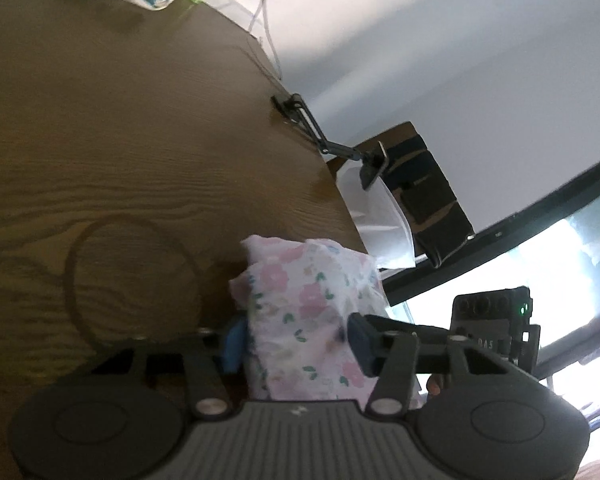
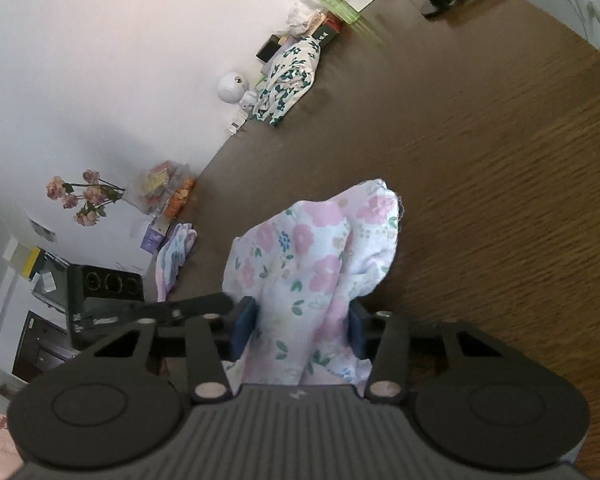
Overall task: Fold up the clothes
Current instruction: 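Lift the folded dress with both grippers and carry it toward the clothes stack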
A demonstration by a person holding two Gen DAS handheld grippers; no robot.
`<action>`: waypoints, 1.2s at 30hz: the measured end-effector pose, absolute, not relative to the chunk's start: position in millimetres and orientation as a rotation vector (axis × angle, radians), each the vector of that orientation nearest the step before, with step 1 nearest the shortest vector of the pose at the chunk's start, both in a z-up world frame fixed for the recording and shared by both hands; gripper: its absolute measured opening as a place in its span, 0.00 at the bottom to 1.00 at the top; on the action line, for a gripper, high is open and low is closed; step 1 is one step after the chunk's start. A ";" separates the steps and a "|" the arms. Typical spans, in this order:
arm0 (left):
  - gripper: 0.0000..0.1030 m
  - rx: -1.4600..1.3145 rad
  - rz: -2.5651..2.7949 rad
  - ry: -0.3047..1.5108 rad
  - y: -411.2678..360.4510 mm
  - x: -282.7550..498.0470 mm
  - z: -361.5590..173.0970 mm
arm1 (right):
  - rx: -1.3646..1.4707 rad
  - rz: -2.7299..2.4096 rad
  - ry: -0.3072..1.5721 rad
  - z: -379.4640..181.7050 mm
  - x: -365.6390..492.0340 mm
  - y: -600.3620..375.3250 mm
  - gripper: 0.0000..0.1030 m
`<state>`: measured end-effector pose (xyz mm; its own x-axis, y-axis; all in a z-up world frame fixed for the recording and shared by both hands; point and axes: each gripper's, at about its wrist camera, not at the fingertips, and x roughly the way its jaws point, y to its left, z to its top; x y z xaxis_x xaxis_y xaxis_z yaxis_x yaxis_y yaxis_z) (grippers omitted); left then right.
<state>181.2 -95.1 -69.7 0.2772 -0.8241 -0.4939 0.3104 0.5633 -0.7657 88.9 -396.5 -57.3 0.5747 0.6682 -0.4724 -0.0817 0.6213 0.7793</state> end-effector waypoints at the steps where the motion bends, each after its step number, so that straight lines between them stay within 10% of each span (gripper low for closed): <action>1: 0.37 -0.606 -0.822 1.024 -94.3 182.6 -71.4 | 0.790 0.495 0.853 -57.8 89.2 -396.0 0.43; 18: 0.17 -0.607 -0.811 0.996 -100.6 179.1 -76.6 | 0.796 0.450 0.814 -52.8 85.9 -385.6 0.15; 36: 0.16 -0.607 -0.798 0.779 -48.5 164.1 -11.3 | 0.668 0.521 0.692 18.5 102.5 -340.5 0.15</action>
<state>164.1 -48.5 -11.3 0.4576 -0.8066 -0.3742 0.3940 0.5612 -0.7278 102.5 -340.5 18.5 0.6607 0.6321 -0.4049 -0.2138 0.6755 0.7057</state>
